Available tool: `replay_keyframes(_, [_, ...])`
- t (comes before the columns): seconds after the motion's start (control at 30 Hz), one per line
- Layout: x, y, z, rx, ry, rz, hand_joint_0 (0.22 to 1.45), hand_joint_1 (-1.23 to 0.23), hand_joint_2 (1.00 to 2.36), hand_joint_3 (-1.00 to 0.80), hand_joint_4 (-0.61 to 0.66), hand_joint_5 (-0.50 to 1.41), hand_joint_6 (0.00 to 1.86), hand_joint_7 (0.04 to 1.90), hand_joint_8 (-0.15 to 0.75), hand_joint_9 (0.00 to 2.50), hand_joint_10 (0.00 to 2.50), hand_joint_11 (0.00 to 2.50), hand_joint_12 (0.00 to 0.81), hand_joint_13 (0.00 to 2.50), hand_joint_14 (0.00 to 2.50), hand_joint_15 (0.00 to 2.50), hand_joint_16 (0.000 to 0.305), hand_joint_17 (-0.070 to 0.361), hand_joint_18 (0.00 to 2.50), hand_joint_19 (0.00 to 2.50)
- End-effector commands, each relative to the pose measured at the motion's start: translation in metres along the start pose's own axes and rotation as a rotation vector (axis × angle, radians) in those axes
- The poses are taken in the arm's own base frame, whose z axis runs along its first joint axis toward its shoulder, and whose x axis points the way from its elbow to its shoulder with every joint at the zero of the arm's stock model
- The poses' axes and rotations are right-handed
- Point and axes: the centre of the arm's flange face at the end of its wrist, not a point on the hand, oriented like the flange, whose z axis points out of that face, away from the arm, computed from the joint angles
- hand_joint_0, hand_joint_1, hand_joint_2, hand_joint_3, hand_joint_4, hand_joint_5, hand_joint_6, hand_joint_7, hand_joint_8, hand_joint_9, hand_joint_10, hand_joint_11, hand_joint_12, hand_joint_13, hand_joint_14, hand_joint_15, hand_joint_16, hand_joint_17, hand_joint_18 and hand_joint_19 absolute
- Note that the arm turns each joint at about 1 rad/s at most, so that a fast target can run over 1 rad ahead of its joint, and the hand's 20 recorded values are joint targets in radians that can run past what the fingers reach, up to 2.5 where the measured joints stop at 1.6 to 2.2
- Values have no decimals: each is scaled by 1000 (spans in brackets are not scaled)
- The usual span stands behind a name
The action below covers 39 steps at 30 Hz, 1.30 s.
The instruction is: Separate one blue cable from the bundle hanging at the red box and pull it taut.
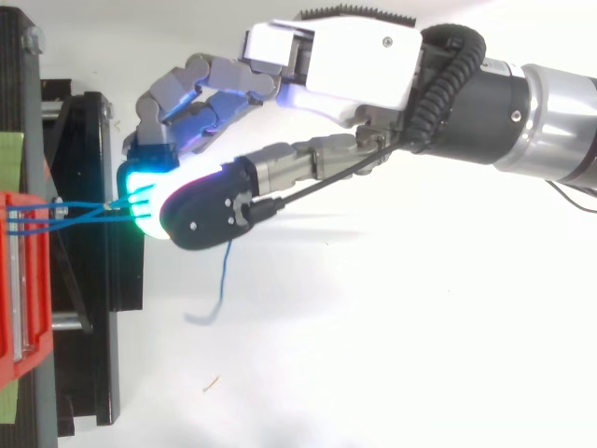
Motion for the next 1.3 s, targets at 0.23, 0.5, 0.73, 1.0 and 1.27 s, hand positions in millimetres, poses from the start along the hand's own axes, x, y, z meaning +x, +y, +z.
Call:
replay_keyframes(0.23, [3,1,1,-7,0,-1,637,-681,1013,-261,216,-152,756,985,351,872,10,474,284,562,4,128,33,74,695,306])
replay_keyframes(0.5, [4,2,1,-9,1,-2,735,-871,1013,-285,239,-203,852,888,345,829,11,583,299,544,4,120,34,76,685,251])
replay_keyframes(0.73, [4,2,1,-8,2,-12,678,-925,1000,-500,220,-177,870,929,337,875,15,629,294,584,5,134,34,77,706,246])
replay_keyframes(1.0, [5,2,1,-8,3,-12,557,-506,1000,-500,204,-96,769,1004,348,999,11,539,283,628,5,152,34,77,729,334])
replay_keyframes(1.27, [6,2,1,-10,4,-11,641,-467,1008,-400,221,-69,655,1121,354,1038,14,509,273,647,7,181,33,75,721,376])
